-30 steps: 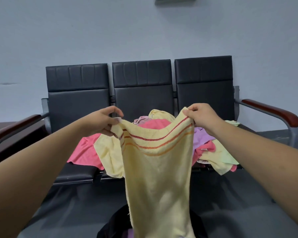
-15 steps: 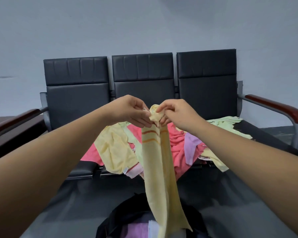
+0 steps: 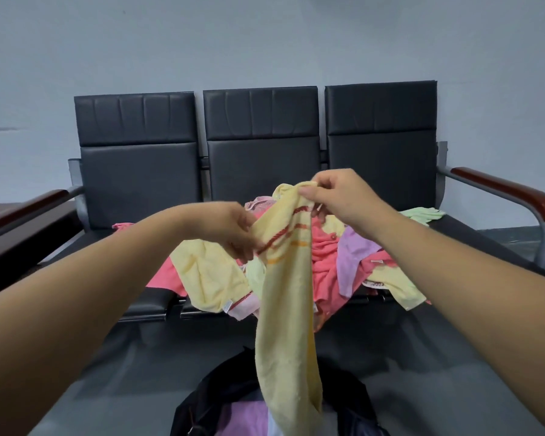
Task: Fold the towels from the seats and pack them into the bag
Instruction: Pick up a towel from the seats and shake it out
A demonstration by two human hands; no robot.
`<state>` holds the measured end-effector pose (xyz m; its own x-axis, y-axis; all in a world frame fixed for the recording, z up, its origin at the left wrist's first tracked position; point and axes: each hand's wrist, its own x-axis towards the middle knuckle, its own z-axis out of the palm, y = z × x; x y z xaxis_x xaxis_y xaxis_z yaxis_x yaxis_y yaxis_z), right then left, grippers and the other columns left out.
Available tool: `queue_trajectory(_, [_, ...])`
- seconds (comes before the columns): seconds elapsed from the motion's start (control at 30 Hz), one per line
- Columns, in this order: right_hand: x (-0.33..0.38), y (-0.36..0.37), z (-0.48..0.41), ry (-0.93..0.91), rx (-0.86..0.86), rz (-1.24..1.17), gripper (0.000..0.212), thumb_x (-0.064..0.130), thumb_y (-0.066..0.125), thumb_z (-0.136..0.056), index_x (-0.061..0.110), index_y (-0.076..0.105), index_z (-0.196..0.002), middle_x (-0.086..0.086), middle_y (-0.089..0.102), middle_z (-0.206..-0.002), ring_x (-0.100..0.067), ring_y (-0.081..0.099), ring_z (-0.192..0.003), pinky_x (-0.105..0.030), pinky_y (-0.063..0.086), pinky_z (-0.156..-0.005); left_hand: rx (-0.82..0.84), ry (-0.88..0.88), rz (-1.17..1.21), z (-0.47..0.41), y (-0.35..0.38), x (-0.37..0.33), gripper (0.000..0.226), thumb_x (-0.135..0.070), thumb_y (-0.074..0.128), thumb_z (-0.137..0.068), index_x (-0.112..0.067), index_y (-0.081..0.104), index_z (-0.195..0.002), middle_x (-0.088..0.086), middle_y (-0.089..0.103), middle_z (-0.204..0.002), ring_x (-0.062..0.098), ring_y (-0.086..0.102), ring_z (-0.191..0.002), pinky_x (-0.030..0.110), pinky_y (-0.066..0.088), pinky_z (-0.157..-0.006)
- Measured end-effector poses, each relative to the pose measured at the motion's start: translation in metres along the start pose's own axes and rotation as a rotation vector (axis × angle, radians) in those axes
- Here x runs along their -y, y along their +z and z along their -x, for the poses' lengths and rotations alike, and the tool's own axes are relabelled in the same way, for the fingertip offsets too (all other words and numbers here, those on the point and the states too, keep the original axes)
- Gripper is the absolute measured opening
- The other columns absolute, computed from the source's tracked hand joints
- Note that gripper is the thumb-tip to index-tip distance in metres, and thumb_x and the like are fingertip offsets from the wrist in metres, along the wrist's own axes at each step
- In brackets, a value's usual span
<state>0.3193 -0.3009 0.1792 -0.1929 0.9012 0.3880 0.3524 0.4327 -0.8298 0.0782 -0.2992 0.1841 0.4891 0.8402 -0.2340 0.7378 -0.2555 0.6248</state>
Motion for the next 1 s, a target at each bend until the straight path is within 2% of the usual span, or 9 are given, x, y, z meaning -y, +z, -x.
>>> queue_trajectory(0.13, [-0.021,-0.024,0.008,0.139,-0.002,-0.012,0.022,0.012,0.067,-0.096,0.000,0.062,-0.078,-0.013,0.061,-0.063,-0.025,0.055,-0.055,-0.035,0.046,-0.056,-0.056,-0.048,-0.106,-0.001,0.001,0.025,0.019,-0.042,0.071,-0.090,-0.031,0.077,-0.105,-0.011,0.076,-0.106,0.010,0.069,-0.105,0.030,0.056,-0.096])
queue_trajectory(0.27, [-0.034,-0.025,0.014,0.267,-0.036,-0.083,0.020,0.003,0.071,-0.091,0.000,0.059,-0.076,-0.010,0.059,-0.058,-0.014,0.056,-0.049,-0.022,0.049,-0.049,-0.187,0.062,0.101,0.000,-0.005,0.020,0.023,-0.031,0.069,-0.093,-0.013,0.076,-0.105,-0.002,0.078,-0.104,0.012,0.073,-0.101,0.024,0.056,-0.093])
queue_trajectory(0.43, [-0.024,-0.037,-0.001,0.316,-0.012,-0.723,0.028,-0.003,0.072,-0.082,0.013,0.049,-0.075,-0.002,0.056,-0.061,-0.011,0.049,-0.054,-0.018,0.045,-0.050,-0.373,0.275,0.444,0.002,-0.019,-0.006,0.013,-0.012,0.065,-0.092,-0.003,0.072,-0.099,0.009,0.077,-0.091,0.020,0.076,-0.085,0.028,0.062,-0.078])
queue_trajectory(0.5, [-0.018,-0.047,-0.005,0.346,0.097,-0.958,0.023,0.005,0.075,-0.073,0.009,0.061,-0.091,-0.003,0.062,-0.082,-0.011,0.055,-0.069,-0.020,0.053,-0.072,-0.324,0.344,0.674,0.006,-0.028,-0.011,0.020,-0.017,0.069,-0.084,-0.006,0.073,-0.099,0.010,0.075,-0.089,0.020,0.074,-0.082,0.028,0.061,-0.074])
queue_trajectory(0.53, [-0.016,-0.050,-0.006,0.394,0.145,-0.942,0.023,0.007,0.073,-0.074,0.006,0.065,-0.096,-0.005,0.063,-0.092,-0.013,0.056,-0.082,-0.025,0.053,-0.087,-0.310,0.333,0.660,0.006,-0.031,-0.011,0.025,-0.022,0.073,-0.079,-0.009,0.074,-0.101,0.008,0.075,-0.089,0.020,0.074,-0.083,0.030,0.061,-0.075])
queue_trajectory(0.57, [-0.018,-0.050,-0.007,0.447,0.171,-0.814,0.016,0.008,0.071,-0.079,0.004,0.067,-0.094,-0.005,0.063,-0.092,-0.015,0.052,-0.085,-0.027,0.050,-0.091,-0.326,0.282,0.560,0.005,-0.031,-0.009,0.029,-0.025,0.076,-0.078,-0.012,0.074,-0.104,0.007,0.076,-0.088,0.021,0.074,-0.084,0.031,0.062,-0.077])
queue_trajectory(0.67, [-0.026,-0.043,-0.008,0.469,0.112,-0.414,0.004,0.002,0.067,-0.090,0.005,0.068,-0.086,-0.003,0.064,-0.073,-0.012,0.050,-0.068,-0.022,0.045,-0.065,-0.434,0.109,0.234,-0.001,-0.021,-0.002,0.020,-0.020,0.071,-0.091,-0.013,0.071,-0.110,0.004,0.078,-0.088,0.021,0.076,-0.086,0.030,0.062,-0.077])
queue_trajectory(0.83, [-0.030,-0.032,-0.001,0.220,0.082,-0.594,0.010,0.004,0.061,-0.096,0.006,0.067,-0.103,-0.007,0.071,-0.087,-0.017,0.068,-0.077,-0.028,0.057,-0.074,-0.599,0.157,0.401,-0.008,-0.003,0.007,0.019,-0.021,0.068,-0.095,-0.004,0.073,-0.103,0.013,0.077,-0.095,0.025,0.076,-0.088,0.028,0.062,-0.075])
queue_trajectory(1.0, [-0.028,-0.006,0.004,0.273,0.233,-0.557,0.010,0.003,0.061,-0.096,0.013,0.058,-0.094,-0.004,0.066,-0.079,-0.019,0.064,-0.070,-0.042,0.060,-0.071,-0.530,0.226,0.491,-0.015,0.004,0.003,0.013,-0.016,0.069,-0.094,-0.004,0.072,-0.098,0.010,0.075,-0.087,0.024,0.073,-0.083,0.035,0.061,-0.079])
